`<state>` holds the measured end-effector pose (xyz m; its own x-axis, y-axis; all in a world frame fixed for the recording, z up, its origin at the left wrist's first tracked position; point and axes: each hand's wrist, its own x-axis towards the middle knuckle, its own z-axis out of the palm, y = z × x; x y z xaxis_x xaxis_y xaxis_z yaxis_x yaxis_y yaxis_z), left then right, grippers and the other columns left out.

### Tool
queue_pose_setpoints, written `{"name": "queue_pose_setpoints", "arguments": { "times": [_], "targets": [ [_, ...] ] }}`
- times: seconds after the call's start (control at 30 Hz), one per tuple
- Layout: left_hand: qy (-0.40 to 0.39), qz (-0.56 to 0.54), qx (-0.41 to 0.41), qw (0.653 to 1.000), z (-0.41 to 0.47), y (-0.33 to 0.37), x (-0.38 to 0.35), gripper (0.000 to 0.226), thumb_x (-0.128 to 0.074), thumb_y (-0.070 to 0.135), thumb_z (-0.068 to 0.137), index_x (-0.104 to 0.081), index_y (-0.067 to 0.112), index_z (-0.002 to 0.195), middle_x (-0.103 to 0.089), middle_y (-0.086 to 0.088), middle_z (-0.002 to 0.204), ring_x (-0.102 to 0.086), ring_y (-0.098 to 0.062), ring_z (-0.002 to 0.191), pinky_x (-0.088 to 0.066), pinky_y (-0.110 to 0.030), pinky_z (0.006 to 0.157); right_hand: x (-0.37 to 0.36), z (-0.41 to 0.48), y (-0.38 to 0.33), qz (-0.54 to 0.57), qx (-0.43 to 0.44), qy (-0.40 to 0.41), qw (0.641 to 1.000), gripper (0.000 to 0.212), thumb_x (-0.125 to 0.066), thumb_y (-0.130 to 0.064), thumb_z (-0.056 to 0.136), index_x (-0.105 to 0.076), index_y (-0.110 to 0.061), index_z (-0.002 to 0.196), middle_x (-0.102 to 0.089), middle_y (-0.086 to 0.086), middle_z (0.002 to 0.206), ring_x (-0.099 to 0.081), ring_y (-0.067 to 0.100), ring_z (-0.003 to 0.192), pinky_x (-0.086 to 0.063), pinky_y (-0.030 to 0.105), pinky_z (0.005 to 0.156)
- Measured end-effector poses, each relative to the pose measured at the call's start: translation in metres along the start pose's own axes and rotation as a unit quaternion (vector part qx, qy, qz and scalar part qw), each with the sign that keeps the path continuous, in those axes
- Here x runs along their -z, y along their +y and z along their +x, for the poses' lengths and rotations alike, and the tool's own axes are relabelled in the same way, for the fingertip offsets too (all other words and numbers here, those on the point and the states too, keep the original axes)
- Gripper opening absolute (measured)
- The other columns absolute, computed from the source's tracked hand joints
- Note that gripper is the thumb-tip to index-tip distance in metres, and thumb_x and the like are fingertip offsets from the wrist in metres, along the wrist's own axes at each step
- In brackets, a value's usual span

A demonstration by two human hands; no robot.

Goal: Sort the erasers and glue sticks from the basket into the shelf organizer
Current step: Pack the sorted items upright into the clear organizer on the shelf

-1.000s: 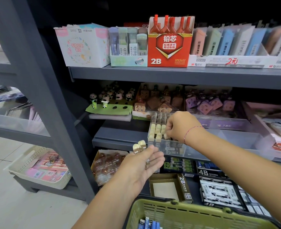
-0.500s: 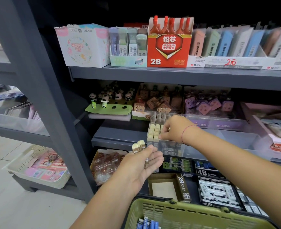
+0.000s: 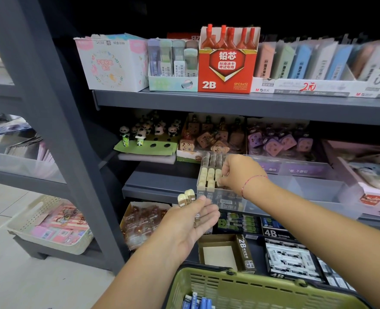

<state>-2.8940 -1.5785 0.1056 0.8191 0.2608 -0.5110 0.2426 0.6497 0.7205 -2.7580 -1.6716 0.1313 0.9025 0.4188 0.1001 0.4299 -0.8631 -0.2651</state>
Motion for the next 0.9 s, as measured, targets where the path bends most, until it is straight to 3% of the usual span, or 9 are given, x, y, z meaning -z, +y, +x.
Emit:
{"name": "queue_pose_setpoints", "arguments": {
  "times": [0.23, 0.37, 0.43, 0.5, 0.6, 0.7, 0.73, 0.83, 0.9],
  "targets": [
    [-0.004, -0.003, 0.001, 1.000, -0.001, 0.003, 0.002, 0.020, -0.060, 0.008, 0.093, -0.066, -0.009, 0.101, -0.072, -0.023, 0.092, -0.071, -0.028, 0.088, -0.060, -0.034, 0.072, 0.021, -0.011, 0.011, 0.025, 0.056, -0.071, 0.996, 0.032, -0.052, -0.044, 0.093, -0.053, -0.017, 0.074, -0.067, 0.000, 0.084, -0.061, 0.021, 0.083, -0.050, 0.033, 0.079],
    [-0.004, -0.009, 0.001, 1.000, -0.002, 0.005, 0.003, 0.020, -0.060, 0.008, 0.093, -0.065, -0.010, 0.101, -0.072, -0.023, 0.093, -0.071, -0.028, 0.088, -0.060, -0.033, 0.071, 0.030, -0.021, 0.018, -0.046, 0.080, -0.131, 0.987, 0.044, -0.041, -0.051, 0.096, -0.062, -0.013, 0.092, -0.061, -0.006, 0.082, -0.056, 0.018, 0.085, -0.037, 0.039, 0.095],
    [-0.005, -0.011, 0.001, 1.000, -0.002, 0.005, 0.002, 0.020, -0.060, 0.008, 0.092, -0.065, -0.010, 0.101, -0.072, -0.023, 0.093, -0.071, -0.028, 0.088, -0.060, -0.033, 0.072, 0.033, -0.025, 0.016, -0.067, 0.088, -0.171, 0.979, 0.052, -0.034, -0.055, 0.097, -0.062, -0.011, 0.098, -0.063, -0.001, 0.089, -0.057, 0.020, 0.090, -0.032, 0.039, 0.092],
    [-0.006, -0.010, 0.003, 1.000, -0.002, 0.004, 0.002, 0.020, -0.060, 0.008, 0.092, -0.065, -0.009, 0.101, -0.072, -0.023, 0.091, -0.071, -0.028, 0.086, -0.060, -0.033, 0.072, 0.038, -0.025, 0.014, -0.073, 0.090, -0.184, 0.976, 0.058, -0.030, -0.057, 0.096, -0.062, -0.009, 0.101, -0.066, 0.005, 0.098, -0.059, 0.023, 0.094, -0.038, 0.036, 0.087],
    [-0.008, -0.015, 0.003, 1.000, -0.002, 0.004, 0.002, 0.020, -0.060, 0.008, 0.092, -0.065, -0.009, 0.100, -0.072, -0.023, 0.091, -0.072, -0.027, 0.084, -0.060, -0.033, 0.071, 0.044, -0.018, 0.011, -0.065, 0.067, -0.214, 0.972, 0.068, -0.025, -0.064, 0.093, -0.064, -0.009, 0.105, -0.071, 0.012, 0.096, -0.061, 0.018, 0.069, -0.047, 0.032, 0.083],
    [-0.008, -0.014, 0.001, 1.000, -0.002, 0.005, 0.003, 0.020, -0.060, 0.008, 0.093, -0.065, -0.009, 0.102, -0.072, -0.023, 0.092, -0.072, -0.027, 0.083, -0.060, -0.033, 0.071, 0.044, -0.014, 0.007, -0.063, 0.022, -0.288, 0.955, 0.076, -0.024, -0.070, 0.090, -0.061, -0.009, 0.118, -0.070, 0.007, 0.086, -0.051, 0.012, 0.042, -0.052, 0.033, 0.083],
    [-0.008, -0.013, 0.001, 1.000, -0.003, 0.005, 0.003, 0.021, -0.060, 0.008, 0.093, -0.065, -0.009, 0.102, -0.072, -0.023, 0.092, -0.072, -0.027, 0.083, -0.060, -0.033, 0.071, 0.044, -0.014, 0.006, -0.050, 0.008, -0.311, 0.949, 0.077, -0.025, -0.069, 0.090, -0.058, -0.007, 0.124, -0.067, 0.007, 0.092, -0.050, 0.011, 0.039, -0.053, 0.032, 0.080],
    [-0.006, -0.010, -0.001, 1.000, -0.003, 0.004, 0.002, 0.020, -0.059, 0.008, 0.093, -0.065, -0.009, 0.102, -0.072, -0.023, 0.092, -0.071, -0.027, 0.085, -0.060, -0.032, 0.070, 0.040, -0.010, 0.003, 0.002, -0.016, -0.374, 0.927, 0.076, -0.031, -0.066, 0.091, -0.049, -0.005, 0.132, -0.047, 0.006, 0.139, -0.056, 0.009, 0.041, -0.051, 0.023, 0.053],
    [-0.005, -0.007, -0.001, 1.000, -0.002, 0.004, 0.003, 0.020, -0.059, 0.009, 0.093, -0.065, -0.008, 0.102, -0.073, -0.023, 0.092, -0.072, -0.027, 0.085, -0.060, -0.031, 0.070, 0.037, -0.007, 0.003, 0.008, -0.024, -0.408, 0.912, 0.074, -0.034, -0.065, 0.091, -0.047, -0.005, 0.133, -0.043, 0.009, 0.144, -0.059, 0.010, 0.045, -0.049, 0.020, 0.049]
  ]
}}
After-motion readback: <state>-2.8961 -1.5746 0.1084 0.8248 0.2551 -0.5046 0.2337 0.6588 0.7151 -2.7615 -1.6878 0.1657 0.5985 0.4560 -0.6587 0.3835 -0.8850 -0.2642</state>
